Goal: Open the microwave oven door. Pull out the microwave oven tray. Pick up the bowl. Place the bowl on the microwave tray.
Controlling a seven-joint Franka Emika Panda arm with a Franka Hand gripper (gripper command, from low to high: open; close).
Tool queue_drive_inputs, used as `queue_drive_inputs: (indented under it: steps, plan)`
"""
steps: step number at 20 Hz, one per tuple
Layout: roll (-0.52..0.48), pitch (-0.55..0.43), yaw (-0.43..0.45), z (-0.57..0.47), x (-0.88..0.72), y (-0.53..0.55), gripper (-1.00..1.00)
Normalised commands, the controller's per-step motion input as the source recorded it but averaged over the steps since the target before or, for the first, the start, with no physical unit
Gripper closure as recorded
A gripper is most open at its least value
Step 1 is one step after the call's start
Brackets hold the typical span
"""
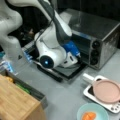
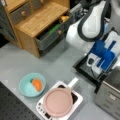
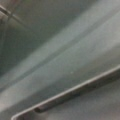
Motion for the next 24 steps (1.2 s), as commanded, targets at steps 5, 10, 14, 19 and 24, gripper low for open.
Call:
queue_drive_inputs:
  steps: [5, 10, 14, 19, 24]
  plan:
    - [0.191, -0.047, -0.038, -0.13, 0.16, 0.07, -1.0]
    - [0.166, -0.069, -0.043, -0.17, 0.15, -0.01, -1.0]
    - [0.153, -0.097, -0.04, -0.21, 0.14, -0.01, 1.0]
    - [0.139, -0.103, -0.061, -0.23, 0.14, 0.05, 1.0]
    - [0.159, -0.095, -0.087, -0.2, 0.13, 0.07, 1.0]
